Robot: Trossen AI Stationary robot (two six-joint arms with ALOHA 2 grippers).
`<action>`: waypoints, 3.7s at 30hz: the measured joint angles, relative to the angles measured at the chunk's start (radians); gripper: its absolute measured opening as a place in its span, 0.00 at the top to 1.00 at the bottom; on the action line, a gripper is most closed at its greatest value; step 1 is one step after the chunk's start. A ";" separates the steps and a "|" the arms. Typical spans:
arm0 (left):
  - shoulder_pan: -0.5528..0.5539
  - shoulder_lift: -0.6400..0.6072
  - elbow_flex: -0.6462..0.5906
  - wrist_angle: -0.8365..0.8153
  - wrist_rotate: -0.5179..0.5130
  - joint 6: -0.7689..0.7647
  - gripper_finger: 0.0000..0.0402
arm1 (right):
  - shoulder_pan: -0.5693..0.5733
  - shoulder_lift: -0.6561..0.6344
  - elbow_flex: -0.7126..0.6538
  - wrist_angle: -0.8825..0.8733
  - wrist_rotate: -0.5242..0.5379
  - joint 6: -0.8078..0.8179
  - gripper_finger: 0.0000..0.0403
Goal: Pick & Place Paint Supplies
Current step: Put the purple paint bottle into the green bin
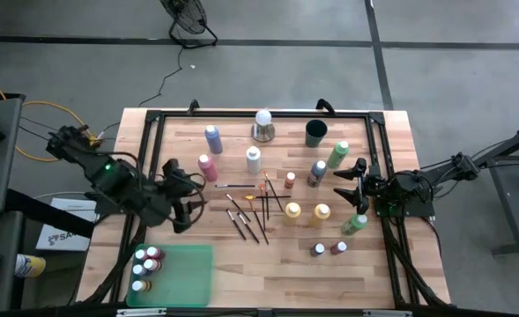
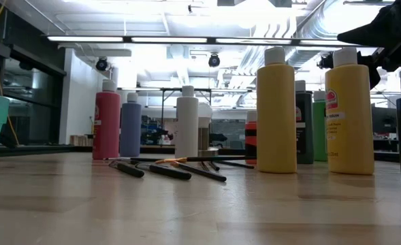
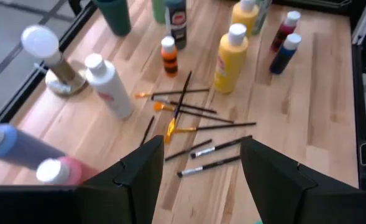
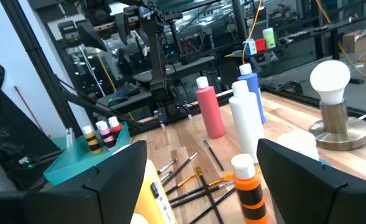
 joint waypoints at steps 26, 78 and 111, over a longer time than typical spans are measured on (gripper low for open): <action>0.403 -0.097 -0.184 0.383 0.411 0.392 0.48 | 0.001 0.055 0.275 0.060 -0.055 0.439 0.26; 0.413 -0.096 -0.183 0.345 0.451 0.364 0.48 | 0.774 1.655 1.174 -1.046 -0.192 1.646 0.26; 0.413 -0.096 -0.183 0.345 0.451 0.353 0.48 | 0.732 2.019 1.176 -1.071 0.064 1.860 0.26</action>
